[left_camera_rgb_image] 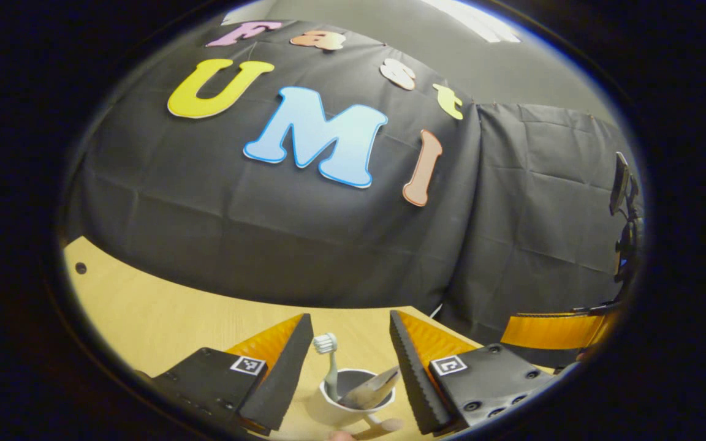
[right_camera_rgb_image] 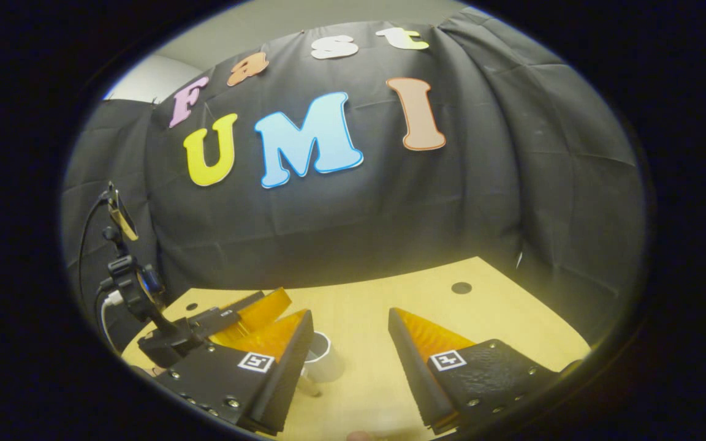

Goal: Put the toothbrush and toothpaste on the desktop into the cup, then pick up the cup and place it on the coaster on the desktop.

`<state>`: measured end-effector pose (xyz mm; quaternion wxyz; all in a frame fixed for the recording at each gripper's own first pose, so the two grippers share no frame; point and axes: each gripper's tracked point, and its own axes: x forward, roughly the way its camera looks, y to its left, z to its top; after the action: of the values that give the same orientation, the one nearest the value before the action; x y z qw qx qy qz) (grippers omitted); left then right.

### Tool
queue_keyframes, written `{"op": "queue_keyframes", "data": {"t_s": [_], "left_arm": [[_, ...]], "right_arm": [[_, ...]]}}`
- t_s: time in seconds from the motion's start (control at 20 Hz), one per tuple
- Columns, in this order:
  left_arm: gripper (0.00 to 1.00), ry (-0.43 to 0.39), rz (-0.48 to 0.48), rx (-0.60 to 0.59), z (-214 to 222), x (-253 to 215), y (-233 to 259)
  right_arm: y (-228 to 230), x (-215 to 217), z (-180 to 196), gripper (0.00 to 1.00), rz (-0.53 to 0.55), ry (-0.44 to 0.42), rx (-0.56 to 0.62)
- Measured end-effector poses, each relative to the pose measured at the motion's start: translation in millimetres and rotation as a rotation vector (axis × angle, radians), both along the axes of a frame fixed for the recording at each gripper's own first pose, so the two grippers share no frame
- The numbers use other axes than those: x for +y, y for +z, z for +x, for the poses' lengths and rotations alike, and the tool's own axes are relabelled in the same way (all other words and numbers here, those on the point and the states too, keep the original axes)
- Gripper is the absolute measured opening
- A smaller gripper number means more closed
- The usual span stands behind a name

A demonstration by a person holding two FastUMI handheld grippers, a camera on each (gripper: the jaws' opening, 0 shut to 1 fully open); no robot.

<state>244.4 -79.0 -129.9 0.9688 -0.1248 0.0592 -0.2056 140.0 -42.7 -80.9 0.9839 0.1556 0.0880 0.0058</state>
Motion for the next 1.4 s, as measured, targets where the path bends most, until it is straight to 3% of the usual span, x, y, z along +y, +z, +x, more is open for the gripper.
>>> {"op": "queue_keyframes", "data": {"t_s": [0.1, 0.25, 0.3, 0.35, 0.85, 1.15, 1.4], "left_arm": [[0.94, 0.017, 0.022, -0.001, -1.9, 4.6, 2.1], [0.94, 0.033, 0.035, -0.006, -8.0, 11.4, 8.3], [0.99, 0.04, 0.038, -0.011, -10.6, 14.4, 12.0], [0.94, 0.046, 0.045, -0.013, -13.2, 18.0, 14.8], [0.94, 0.154, 0.115, -0.025, -40.8, 56.3, 40.7], [0.94, 0.25, 0.18, -0.017, -63.5, 88.7, 49.8], [0.94, 0.302, 0.205, 0.0, -80.2, 117.4, 53.2]], "right_arm": [[0.8, 4.2, 0.0, 0.77, 0.004, 0.014, 0.006], [-4.1, 10.1, 2.1, 0.77, -0.013, 0.032, 0.031], [-6.2, 13.3, 2.0, 0.79, -0.017, 0.041, 0.041], [-7.4, 17.0, 1.9, 0.78, -0.02, 0.049, 0.055], [-41.1, 69.9, 0.3, 0.78, -0.081, 0.174, 0.276], [-80.3, 84.8, 0.1, 0.78, -0.144, 0.193, 0.476], [-104.3, 99.1, 14.7, 0.78, -0.133, 0.197, 0.616]]}}
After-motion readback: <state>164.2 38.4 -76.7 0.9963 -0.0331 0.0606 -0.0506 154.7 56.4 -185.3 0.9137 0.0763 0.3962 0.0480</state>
